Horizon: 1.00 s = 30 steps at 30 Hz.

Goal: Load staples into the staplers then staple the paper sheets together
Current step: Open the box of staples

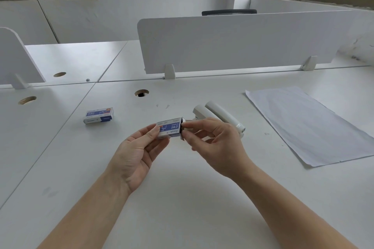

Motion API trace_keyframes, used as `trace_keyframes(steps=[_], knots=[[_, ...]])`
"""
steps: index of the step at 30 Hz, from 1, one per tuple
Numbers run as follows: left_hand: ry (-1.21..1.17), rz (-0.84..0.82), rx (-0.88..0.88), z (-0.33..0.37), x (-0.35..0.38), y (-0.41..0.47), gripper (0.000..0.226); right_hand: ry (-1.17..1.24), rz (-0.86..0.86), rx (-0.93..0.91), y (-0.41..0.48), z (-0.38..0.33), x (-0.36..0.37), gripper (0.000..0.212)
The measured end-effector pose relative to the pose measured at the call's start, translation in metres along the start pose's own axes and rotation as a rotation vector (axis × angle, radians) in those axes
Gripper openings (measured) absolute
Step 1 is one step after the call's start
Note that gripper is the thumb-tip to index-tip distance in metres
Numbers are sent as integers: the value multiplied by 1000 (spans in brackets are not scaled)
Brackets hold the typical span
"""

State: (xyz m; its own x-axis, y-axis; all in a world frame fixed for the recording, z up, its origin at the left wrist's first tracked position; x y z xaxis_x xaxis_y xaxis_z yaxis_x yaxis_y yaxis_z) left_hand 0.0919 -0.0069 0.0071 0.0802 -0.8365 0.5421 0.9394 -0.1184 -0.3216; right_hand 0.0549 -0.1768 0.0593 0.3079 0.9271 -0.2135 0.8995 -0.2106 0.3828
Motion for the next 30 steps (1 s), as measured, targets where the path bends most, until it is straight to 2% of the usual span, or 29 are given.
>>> trace_keyframes(steps=[6,10,15,18,21,24,27,30], knots=[[-28,-13,-66,-7,2,1,27,-138,36,-155,-1,-10,-5,31],[-9,-25,-72,-8,1,2,28,-167,-1,-167,0,-11,-4,37],[155,1,56,8,-3,4,21,-105,-91,-21,4,8,3,29],[339,5,167,20,-4,3,32,-126,-201,95,1,30,16,29],[505,-2,255,28,-3,-1,45,-293,-265,39,-5,33,27,36],[618,-47,294,28,3,-5,49,-441,-329,-89,-10,24,37,29],[664,-101,309,26,9,-8,48,-470,-344,-110,-10,22,38,29],[660,-119,365,31,13,-11,47,-486,-333,-110,-10,21,36,43]])
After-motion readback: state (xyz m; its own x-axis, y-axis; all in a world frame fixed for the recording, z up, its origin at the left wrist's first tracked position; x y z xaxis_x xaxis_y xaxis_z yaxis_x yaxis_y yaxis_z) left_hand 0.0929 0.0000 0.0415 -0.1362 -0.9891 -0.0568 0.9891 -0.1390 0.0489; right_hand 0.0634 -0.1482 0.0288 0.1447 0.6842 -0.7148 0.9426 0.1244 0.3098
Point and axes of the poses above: each hand's wrist, its own y-axis towards the middle knuckle, its own x-axis out of the palm, z = x × y, the point moved 10 cm from there along y, towards the middle knuckle, and after that the axes turned 7 degrees about z, right-handed, at the moved point
